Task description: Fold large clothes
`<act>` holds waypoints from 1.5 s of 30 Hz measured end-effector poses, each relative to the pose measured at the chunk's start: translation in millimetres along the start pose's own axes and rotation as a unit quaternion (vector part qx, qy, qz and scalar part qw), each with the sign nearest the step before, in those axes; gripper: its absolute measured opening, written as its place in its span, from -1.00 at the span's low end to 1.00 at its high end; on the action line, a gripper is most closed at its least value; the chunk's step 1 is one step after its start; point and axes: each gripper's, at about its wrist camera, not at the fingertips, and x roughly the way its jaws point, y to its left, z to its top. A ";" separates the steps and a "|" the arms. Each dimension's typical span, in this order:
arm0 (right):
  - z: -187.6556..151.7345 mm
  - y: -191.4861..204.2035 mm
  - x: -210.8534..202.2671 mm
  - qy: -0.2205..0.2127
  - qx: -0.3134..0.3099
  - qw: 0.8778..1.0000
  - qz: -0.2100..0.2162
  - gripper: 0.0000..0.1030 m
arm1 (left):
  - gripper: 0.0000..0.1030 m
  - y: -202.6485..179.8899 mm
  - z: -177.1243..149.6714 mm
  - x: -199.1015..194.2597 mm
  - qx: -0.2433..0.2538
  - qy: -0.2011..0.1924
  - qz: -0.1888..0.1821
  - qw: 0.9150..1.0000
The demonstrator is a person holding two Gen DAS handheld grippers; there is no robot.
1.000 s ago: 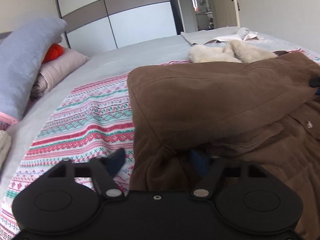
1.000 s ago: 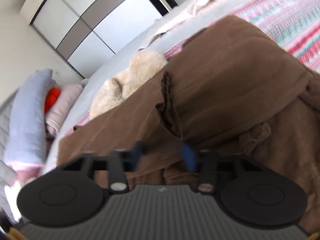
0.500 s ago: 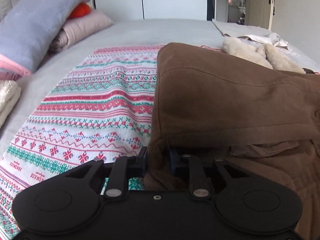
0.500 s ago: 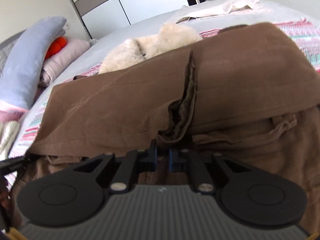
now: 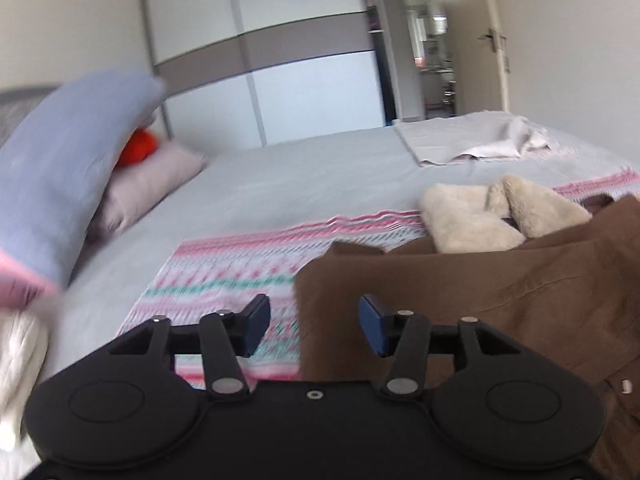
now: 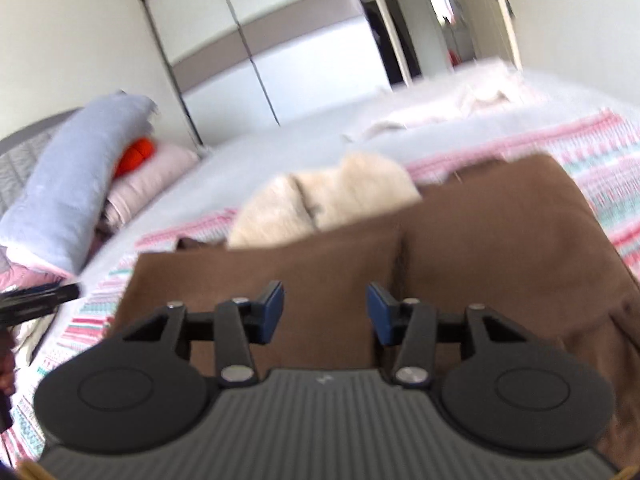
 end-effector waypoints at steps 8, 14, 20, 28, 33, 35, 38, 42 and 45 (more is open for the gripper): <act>-34.8 -7.4 43.0 0.059 -0.007 0.997 -0.054 -0.79 | -0.34 -34.4 -26.1 99.5 0.051 0.015 0.042 0.998; -39.2 -16.1 33.8 0.065 0.001 0.997 -0.050 -0.89 | -0.27 -30.3 -31.2 120.5 0.042 0.043 0.074 0.995; -29.1 -6.4 9.6 0.076 -0.014 0.997 -0.030 0.12 | 0.11 -32.1 -26.8 70.0 0.027 0.032 0.040 0.998; -24.6 -13.1 -50.7 0.090 0.008 0.995 -0.038 0.35 | 0.28 -22.1 -42.4 -12.7 -0.050 0.077 -0.034 0.995; -19.0 -30.0 -104.4 0.082 -0.007 0.995 -0.048 0.64 | 0.62 -23.7 -53.6 -67.8 -0.068 0.091 -0.044 0.993; -17.2 -38.3 -126.3 0.078 -0.015 0.996 -0.048 0.74 | 0.82 -22.9 -56.8 -89.7 -0.079 0.084 -0.048 0.992; -18.3 -53.3 -157.9 0.075 -0.027 0.996 -0.044 0.86 | 0.87 -18.1 -62.2 -118.1 -0.099 0.080 -0.070 0.989; -28.2 -76.2 -196.2 0.082 -0.044 0.995 -0.032 0.93 | 0.98 -8.3 -77.1 -148.2 -0.120 0.088 -0.090 0.985; -40.2 -98.7 -222.0 0.093 -0.028 0.995 -0.019 0.96 | 0.99 1.2 -91.7 -164.4 -0.133 0.095 -0.089 0.983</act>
